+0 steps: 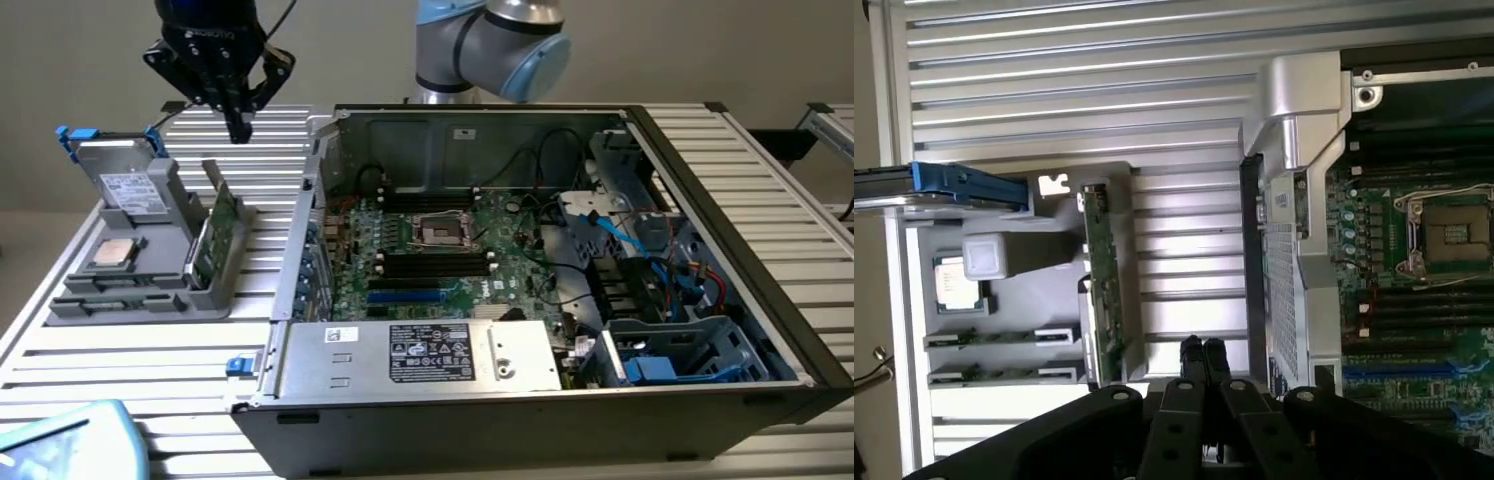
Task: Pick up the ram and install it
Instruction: 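Reach for the ram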
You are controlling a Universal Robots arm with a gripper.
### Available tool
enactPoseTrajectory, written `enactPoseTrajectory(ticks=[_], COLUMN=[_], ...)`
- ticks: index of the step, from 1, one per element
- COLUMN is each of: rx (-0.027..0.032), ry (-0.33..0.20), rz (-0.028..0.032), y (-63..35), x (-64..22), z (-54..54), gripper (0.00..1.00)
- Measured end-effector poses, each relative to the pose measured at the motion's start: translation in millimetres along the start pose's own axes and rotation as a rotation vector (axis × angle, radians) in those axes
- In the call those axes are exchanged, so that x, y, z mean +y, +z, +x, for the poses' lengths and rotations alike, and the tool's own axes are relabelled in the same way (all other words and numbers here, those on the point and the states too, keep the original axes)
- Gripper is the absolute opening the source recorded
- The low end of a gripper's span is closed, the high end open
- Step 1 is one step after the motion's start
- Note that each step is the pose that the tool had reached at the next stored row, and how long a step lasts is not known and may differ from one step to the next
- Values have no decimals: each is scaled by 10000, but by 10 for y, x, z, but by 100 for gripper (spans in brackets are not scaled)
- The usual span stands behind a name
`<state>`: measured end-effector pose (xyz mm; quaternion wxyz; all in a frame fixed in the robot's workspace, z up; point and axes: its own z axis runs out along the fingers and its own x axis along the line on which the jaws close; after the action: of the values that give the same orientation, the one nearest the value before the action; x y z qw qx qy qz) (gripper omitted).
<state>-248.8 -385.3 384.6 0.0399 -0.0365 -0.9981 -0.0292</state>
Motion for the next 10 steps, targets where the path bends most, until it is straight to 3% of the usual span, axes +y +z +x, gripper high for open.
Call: enactPoseTrajectory(ticks=[2, 10], rx=[35, 54], ry=[-3, -164], rz=[1, 15], y=[8, 33], x=[-7, -28], z=[86, 370], gripper=[11, 11])
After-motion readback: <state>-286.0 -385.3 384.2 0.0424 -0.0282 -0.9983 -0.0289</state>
